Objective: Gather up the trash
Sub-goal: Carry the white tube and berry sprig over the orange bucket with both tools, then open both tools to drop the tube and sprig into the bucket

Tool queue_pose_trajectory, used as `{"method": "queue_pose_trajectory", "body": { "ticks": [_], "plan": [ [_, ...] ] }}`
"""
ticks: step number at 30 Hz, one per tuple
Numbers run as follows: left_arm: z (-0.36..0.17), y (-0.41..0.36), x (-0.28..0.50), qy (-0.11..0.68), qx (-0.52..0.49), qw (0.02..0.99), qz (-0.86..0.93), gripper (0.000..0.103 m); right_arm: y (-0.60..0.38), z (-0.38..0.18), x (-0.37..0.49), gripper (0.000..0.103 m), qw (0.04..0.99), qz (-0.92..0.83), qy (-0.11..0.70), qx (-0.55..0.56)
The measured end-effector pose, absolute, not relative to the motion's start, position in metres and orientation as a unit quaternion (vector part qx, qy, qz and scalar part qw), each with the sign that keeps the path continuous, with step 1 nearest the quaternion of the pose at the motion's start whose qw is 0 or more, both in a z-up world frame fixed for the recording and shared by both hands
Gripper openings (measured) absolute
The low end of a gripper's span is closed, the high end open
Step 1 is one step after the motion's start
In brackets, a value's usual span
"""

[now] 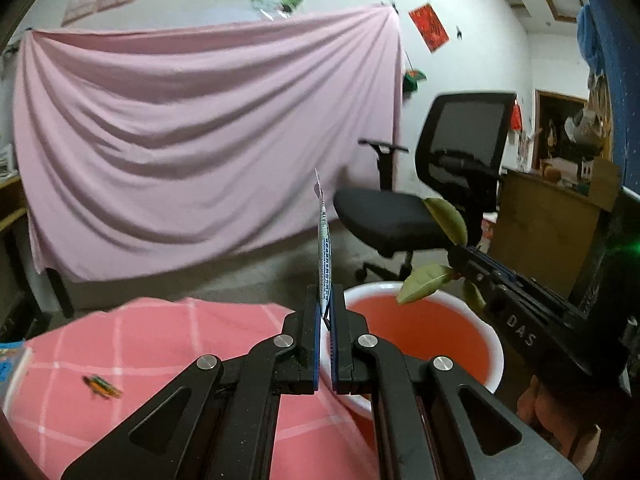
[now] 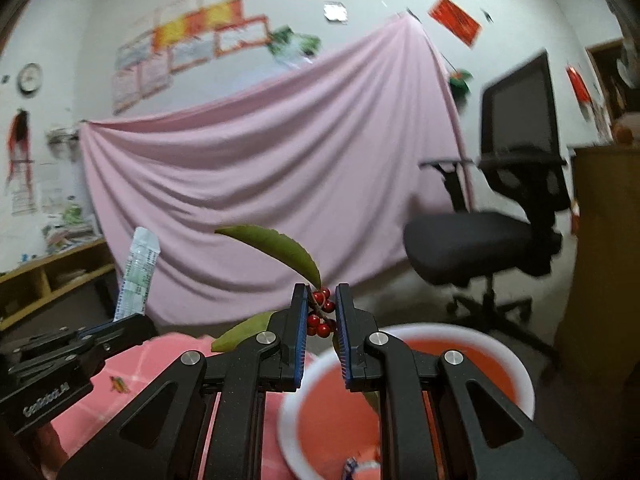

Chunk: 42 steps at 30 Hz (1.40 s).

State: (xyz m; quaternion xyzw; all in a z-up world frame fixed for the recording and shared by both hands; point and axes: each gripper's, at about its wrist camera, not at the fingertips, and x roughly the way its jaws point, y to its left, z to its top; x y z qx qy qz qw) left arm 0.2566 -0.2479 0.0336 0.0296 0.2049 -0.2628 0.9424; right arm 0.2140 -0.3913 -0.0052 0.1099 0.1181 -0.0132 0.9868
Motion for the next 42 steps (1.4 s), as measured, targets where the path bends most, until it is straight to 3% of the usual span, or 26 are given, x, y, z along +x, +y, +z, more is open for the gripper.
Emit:
{"method": "queue_pose_trajectory", "body": {
  "ticks": [12, 22, 26, 42],
  "plan": [
    [0.008, -0.306, 0.294, 0.312, 0.049, 0.902, -0.294, 0.002, -0.424, -0.034, 0.238, 0.014, 0.962, -0.034, 0.211, 0.171],
    [-0.004, -0.314, 0.307, 0.339, 0.057, 0.891, -0.296, 0.003, -0.432, -0.041, 0.243, 0.015, 0.951, -0.042, 0.243, 0.187],
    [-0.011, -0.307, 0.308, 0.354, 0.049, 0.887, -0.293, 0.003, -0.433, -0.043, 0.245, 0.023, 0.949, -0.045, 0.249, 0.19],
    [-0.006, -0.278, 0.307, 0.354, 0.023, 0.895, -0.269, 0.004, -0.432, -0.042, 0.247, 0.023, 0.949, -0.044, 0.252, 0.186]
  ]
}}
